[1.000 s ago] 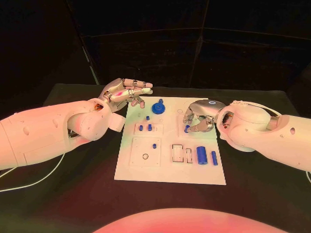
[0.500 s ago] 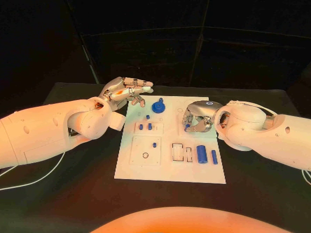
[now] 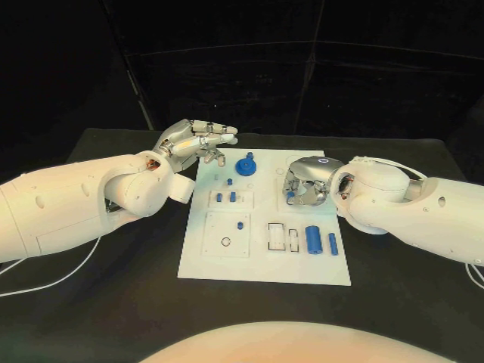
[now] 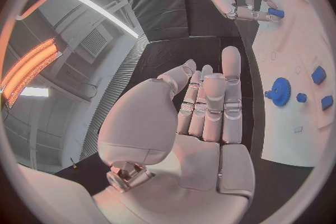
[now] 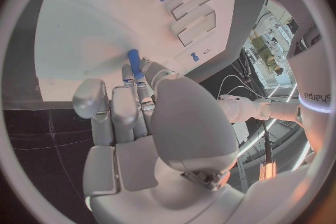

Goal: Assemble the parts on the task board

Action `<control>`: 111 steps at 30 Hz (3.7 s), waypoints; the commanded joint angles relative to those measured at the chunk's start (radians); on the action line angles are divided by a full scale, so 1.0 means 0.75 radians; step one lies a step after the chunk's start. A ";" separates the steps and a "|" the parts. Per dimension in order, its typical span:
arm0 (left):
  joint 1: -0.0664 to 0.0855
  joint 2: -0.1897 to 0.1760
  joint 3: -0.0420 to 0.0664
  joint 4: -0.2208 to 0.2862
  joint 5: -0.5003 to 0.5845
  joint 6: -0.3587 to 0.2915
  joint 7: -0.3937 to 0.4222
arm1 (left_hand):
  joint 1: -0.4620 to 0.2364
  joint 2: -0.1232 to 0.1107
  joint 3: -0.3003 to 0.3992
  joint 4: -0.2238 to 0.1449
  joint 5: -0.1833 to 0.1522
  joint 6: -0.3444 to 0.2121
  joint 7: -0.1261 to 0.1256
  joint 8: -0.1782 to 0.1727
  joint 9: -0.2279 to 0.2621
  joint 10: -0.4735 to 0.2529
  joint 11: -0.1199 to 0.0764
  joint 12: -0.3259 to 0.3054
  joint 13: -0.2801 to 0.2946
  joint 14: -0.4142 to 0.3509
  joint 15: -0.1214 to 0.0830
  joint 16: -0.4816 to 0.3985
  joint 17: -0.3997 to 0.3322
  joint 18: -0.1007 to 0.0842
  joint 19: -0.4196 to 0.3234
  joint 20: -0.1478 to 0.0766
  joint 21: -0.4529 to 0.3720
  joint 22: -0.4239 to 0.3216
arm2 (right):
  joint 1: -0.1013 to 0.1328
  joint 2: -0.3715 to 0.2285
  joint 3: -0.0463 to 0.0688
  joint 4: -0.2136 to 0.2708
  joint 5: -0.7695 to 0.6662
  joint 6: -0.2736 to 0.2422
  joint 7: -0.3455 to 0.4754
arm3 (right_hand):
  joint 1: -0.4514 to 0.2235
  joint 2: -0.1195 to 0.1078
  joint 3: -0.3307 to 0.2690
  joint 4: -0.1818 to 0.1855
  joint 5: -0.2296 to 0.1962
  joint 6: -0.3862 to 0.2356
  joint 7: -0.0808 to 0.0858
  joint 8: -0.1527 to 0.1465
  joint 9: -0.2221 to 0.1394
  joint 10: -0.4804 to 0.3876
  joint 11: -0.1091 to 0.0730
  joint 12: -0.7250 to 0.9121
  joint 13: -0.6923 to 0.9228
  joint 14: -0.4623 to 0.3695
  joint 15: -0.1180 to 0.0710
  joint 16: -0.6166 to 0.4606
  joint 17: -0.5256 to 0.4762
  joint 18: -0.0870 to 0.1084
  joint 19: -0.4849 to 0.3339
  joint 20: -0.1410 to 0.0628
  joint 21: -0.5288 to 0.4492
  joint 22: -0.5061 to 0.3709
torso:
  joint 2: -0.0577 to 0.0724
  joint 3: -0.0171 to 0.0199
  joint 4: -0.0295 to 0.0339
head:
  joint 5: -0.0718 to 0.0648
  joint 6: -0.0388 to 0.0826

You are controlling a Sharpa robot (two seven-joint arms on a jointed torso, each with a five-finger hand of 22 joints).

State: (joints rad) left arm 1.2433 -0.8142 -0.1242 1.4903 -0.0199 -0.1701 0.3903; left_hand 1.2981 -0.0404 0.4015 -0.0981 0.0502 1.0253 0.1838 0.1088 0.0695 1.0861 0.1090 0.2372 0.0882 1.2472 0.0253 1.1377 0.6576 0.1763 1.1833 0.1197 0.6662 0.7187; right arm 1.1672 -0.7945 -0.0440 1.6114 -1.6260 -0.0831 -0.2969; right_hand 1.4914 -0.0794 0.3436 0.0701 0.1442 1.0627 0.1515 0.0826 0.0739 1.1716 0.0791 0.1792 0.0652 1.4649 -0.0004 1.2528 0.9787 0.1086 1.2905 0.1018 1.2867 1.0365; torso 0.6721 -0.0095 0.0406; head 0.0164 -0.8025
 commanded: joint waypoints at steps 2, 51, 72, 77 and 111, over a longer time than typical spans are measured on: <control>0.002 0.000 0.001 0.001 -0.004 0.015 0.014 | -0.013 0.001 -0.005 0.004 -0.001 -0.006 0.001 0.007 -0.001 -0.011 0.002 0.006 0.001 -0.008 -0.001 0.000 -0.001 0.008 -0.006 0.005 -0.009 -0.001 | 0.001 -0.003 0.000 0.004 -0.039 -0.069 -0.005 | 0.031 0.011 0.041 -0.025 -0.014 0.034 -0.004 0.016 0.005 0.044 -0.009 0.002 0.011 0.021 -0.015 0.009 0.004 -0.002 0.013 -0.008 0.013 0.015 | -0.001 -0.0005 -0.0007 | 0.002 -0.001; 0.002 0.008 0.001 -0.028 -0.004 0.015 0.030 | -0.012 0.002 -0.006 0.005 -0.001 -0.008 0.001 0.007 -0.001 -0.013 0.002 0.007 0.001 -0.009 0.000 0.000 -0.004 0.008 -0.005 0.005 -0.010 -0.003 | -0.081 0.169 -0.034 0.175 0.077 -0.253 0.254 | -0.025 -0.030 0.217 -0.138 0.022 0.073 -0.001 0.006 -0.004 0.105 -0.010 -0.042 0.035 0.021 -0.018 0.022 -0.003 -0.011 0.030 -0.014 0.055 0.070 | 0.000 -0.0010 0.0004 | 0.060 -0.012; 0.003 0.015 0.001 -0.028 -0.004 0.004 0.031 | -0.011 0.001 -0.007 0.004 -0.001 -0.010 0.001 0.007 -0.001 -0.015 0.002 0.008 0.001 -0.010 0.000 0.000 -0.006 0.009 -0.005 0.006 -0.011 -0.004 | -0.118 0.249 -0.044 0.100 -0.057 -0.163 0.217 | -0.034 -0.031 0.219 -0.142 0.031 0.071 -0.001 0.003 -0.005 0.104 -0.010 -0.047 0.036 0.020 -0.017 0.022 -0.006 -0.010 0.027 -0.013 0.054 0.067 | 0.000 -0.0011 -0.0012 | 0.083 -0.031; 0.003 0.016 0.001 -0.026 -0.004 -0.005 0.039 | -0.009 0.002 -0.007 0.003 -0.001 -0.011 0.001 0.007 -0.001 -0.016 0.002 0.009 0.001 -0.009 0.000 0.001 -0.004 0.009 -0.005 0.006 -0.012 -0.005 | -0.119 0.257 -0.044 0.094 -0.085 -0.145 0.203 | -0.041 -0.031 0.218 -0.141 0.032 0.073 -0.001 0.003 -0.004 0.105 -0.010 -0.048 0.038 0.020 -0.017 0.022 -0.007 -0.010 0.027 -0.013 0.054 0.067 | 0.000 -0.0009 0.0003 | 0.088 -0.032; 0.007 0.017 0.001 -0.019 -0.004 -0.013 0.042 | 0.000 0.005 -0.005 -0.001 -0.001 -0.010 0.000 0.010 -0.001 -0.016 0.001 0.013 0.002 -0.009 -0.001 0.003 -0.006 0.009 -0.003 0.006 -0.014 -0.007 | -0.122 0.290 -0.091 0.094 -0.205 -0.065 0.117 | -0.105 -0.053 0.188 -0.133 0.017 0.040 0.009 -0.020 -0.010 0.076 -0.001 -0.079 0.038 0.012 -0.009 0.009 -0.036 -0.004 0.001 -0.007 0.032 0.030 | 0.000 -0.0011 -0.0010 | 0.095 -0.039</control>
State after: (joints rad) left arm 1.2468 -0.8023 -0.1241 1.4738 -0.0207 -0.1830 0.4103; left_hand 1.2983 -0.0404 0.3989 -0.0953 0.0502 1.0254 0.1837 0.1128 0.0700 1.0791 0.1091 0.2431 0.0882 1.2472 0.0252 1.1377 0.6542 0.1761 1.1833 0.1197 0.6623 0.7152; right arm 1.0799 -0.5782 -0.1058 1.6843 -1.7646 -0.1555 -0.2020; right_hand 1.4176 -0.1183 0.4906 -0.0282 0.1536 1.0976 0.1593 0.0694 0.0676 1.2312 0.0852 0.1234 0.0942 1.4649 -0.0073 1.2639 0.9529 0.1086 1.2987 0.0960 1.3136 1.0617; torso 0.6720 -0.0099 0.0406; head 0.0882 -0.8330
